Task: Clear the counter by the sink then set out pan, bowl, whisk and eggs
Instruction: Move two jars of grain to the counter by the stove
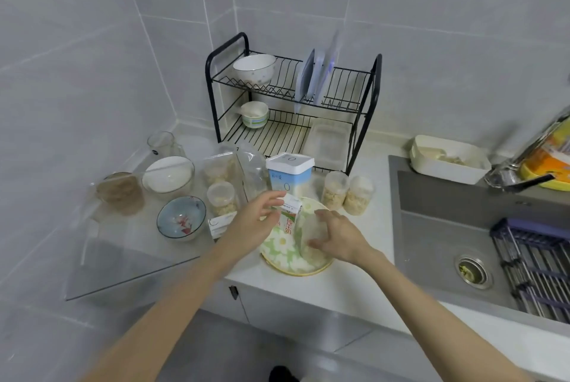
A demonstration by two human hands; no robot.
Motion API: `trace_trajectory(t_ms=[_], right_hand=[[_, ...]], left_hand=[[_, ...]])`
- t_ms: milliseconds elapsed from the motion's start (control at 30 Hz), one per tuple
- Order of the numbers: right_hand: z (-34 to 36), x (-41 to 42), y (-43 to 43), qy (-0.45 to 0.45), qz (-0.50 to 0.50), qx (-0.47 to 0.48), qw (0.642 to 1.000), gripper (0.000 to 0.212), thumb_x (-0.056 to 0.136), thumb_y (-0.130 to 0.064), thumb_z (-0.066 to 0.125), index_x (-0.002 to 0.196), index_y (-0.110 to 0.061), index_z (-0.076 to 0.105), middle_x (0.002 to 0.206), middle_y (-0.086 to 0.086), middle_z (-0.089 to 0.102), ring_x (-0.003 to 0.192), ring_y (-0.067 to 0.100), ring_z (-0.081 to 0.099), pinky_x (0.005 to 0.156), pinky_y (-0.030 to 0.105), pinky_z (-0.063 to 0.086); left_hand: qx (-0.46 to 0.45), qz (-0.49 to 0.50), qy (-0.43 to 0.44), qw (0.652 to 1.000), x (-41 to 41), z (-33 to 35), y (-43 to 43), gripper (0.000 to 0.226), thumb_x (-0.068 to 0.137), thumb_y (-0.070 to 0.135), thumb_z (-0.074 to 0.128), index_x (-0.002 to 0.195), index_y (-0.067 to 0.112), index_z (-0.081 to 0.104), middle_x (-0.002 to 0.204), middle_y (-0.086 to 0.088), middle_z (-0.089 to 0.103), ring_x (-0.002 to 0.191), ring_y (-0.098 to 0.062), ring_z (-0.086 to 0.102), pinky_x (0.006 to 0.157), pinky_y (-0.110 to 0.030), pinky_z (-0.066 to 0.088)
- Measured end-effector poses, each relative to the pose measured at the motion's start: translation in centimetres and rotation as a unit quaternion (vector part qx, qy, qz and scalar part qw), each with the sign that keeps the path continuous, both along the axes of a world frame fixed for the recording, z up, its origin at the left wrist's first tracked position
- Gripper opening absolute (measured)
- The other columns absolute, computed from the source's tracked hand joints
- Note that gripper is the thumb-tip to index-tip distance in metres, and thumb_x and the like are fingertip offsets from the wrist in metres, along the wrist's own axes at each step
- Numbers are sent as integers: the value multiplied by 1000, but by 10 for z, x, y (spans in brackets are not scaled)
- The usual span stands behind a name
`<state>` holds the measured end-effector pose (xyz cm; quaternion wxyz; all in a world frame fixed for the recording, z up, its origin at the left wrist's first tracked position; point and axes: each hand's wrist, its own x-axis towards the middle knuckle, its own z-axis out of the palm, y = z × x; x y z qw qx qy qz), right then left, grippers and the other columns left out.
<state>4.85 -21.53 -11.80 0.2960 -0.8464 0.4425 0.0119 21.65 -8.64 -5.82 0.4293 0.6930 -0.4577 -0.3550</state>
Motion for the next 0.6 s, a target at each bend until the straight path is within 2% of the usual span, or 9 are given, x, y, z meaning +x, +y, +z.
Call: trace_trajectory(t_ms=[67, 133, 167, 200, 300, 333, 400, 500, 600], right_hand=[[8, -4, -6, -31, -20, 16, 999, 75, 78, -44, 70, 141, -18, 39, 137, 0, 50, 124, 19, 48, 100, 31, 41], [24, -10, -12, -102, -56, 58, 992, 65, 77, -45, 72, 133, -21, 50, 124, -6, 59, 109, 9, 57, 87, 17, 45], [34, -12, -13, -145, -72, 80, 984, 55, 77, -45, 72, 125, -24, 56, 116, -11, 62, 96, 0, 59, 76, 8, 44], [43, -14, -15, -184, -87, 97, 974, 44, 77, -45, 72, 116, -30, 60, 108, -14, 63, 86, -4, 58, 71, 7, 43], [66, -16, -18, -268, -124, 121, 948, 19, 81, -38, 72, 94, -44, 59, 97, -15, 63, 82, 4, 60, 80, 22, 51], [70, -15, -20, -283, -137, 124, 941, 19, 82, -36, 71, 92, -45, 58, 96, -12, 62, 84, 11, 62, 81, 26, 53], [80, -13, -21, -309, -154, 131, 929, 19, 80, -38, 72, 95, -43, 61, 99, -5, 62, 84, 16, 63, 77, 26, 56], [94, -7, -24, -335, -168, 136, 917, 41, 70, -48, 73, 107, -32, 65, 102, -3, 65, 79, 14, 68, 70, 21, 53], [103, -1, -28, -347, -167, 134, 913, 36, 76, -42, 72, 109, -30, 65, 92, -8, 71, 75, 15, 70, 71, 19, 51]], left_hand=[[10, -7, -2, 1000, 4, -2, -10, 40, 94, 13, 52, 117, 45, 50, 124, 14, 58, 114, -2, 55, 92, -22, 46], [28, -29, -11, 999, 8, -1, -20, 47, 89, 8, 59, 126, 35, 50, 128, 11, 55, 113, -2, 54, 86, -13, 45], [38, -45, -13, 998, 10, -2, -24, 53, 86, 9, 64, 131, 33, 48, 131, 10, 53, 116, -3, 51, 87, -13, 44], [47, -65, -14, 997, 12, -3, -30, 60, 82, 12, 69, 133, 35, 46, 133, 11, 51, 121, -5, 47, 92, -17, 43], [58, -111, -41, 991, 12, -3, -47, 76, 68, 34, 82, 131, 45, 40, 136, 15, 46, 126, -3, 41, 105, -30, 39], [57, -124, -57, 989, 11, -2, -54, 82, 63, 42, 83, 133, 44, 39, 135, 16, 46, 126, -1, 41, 105, -31, 39], [44, -146, -71, 986, 6, 3, -67, 91, 57, 48, 84, 135, 40, 40, 131, 21, 48, 122, 2, 45, 104, -29, 40], [21, -146, -87, 985, 4, 10, -83, 86, 53, 50, 84, 130, 42, 44, 116, 27, 56, 110, 6, 53, 98, -27, 45], [11, -127, -99, 987, 10, 13, -94, 77, 55, 45, 82, 124, 43, 48, 102, 23, 62, 97, 3, 59, 88, -30, 51]])
